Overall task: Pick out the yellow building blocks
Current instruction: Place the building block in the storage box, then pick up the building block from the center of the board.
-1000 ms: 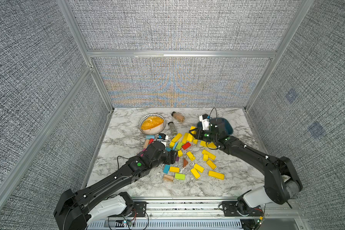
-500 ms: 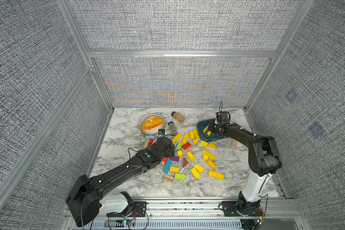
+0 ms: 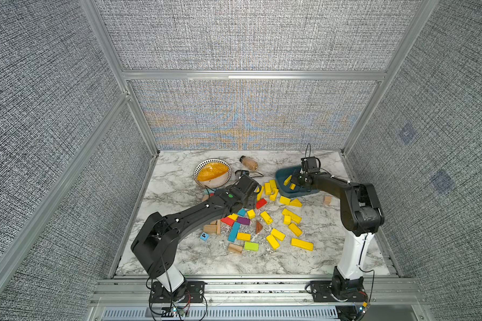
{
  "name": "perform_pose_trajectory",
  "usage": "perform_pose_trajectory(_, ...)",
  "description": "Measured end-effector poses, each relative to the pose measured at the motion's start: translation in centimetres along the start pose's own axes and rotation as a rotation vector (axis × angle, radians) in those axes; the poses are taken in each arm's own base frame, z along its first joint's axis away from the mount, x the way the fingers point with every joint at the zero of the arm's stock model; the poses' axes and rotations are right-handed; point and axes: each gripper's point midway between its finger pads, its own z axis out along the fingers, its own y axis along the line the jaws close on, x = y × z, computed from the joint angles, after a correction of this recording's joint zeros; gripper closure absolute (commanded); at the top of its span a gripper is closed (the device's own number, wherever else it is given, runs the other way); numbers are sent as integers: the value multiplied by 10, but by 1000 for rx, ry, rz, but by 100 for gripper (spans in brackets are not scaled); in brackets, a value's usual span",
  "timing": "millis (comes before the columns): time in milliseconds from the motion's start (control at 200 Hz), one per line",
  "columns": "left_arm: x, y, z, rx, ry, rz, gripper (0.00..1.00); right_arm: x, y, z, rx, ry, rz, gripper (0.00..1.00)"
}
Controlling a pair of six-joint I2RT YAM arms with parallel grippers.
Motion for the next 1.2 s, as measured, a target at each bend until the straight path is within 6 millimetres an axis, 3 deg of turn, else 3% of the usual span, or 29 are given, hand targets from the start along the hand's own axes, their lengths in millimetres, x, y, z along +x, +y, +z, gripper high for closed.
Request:
perform_pose_trajectory(155,4,1,9,-7,58,51,27,5,2,-9,-15,21,-4,56)
perform_pose_trajectory(280,1,-2,15,-11,107,104,28,-17,16,-40,-60,-52,-20,47)
perform_pose_trajectory(460,4,-1,24,-11,205,184,36,-31,24,-83,-103,-127,-37,46)
perform_pose_trajectory(591,1,11,32,-22,262,179,39,-24,23,-106,-130,-142,-56,46)
perform_pose_trajectory(696,9,7,40,6,315,194,41,-15,20,-123,-148,-150,-62,46)
perform_pose_trajectory(881,10,6,65,15,376,232,41,-5,19,-137,-175,-154,-69,46)
perform_pose_trajectory(1046,4,9,80,10,391,271,41,1,16,-138,-178,-145,-75,46)
perform_pose_trajectory(1201,7,25,93,-4,423,285,41,3,15,-140,-178,-147,-80,46)
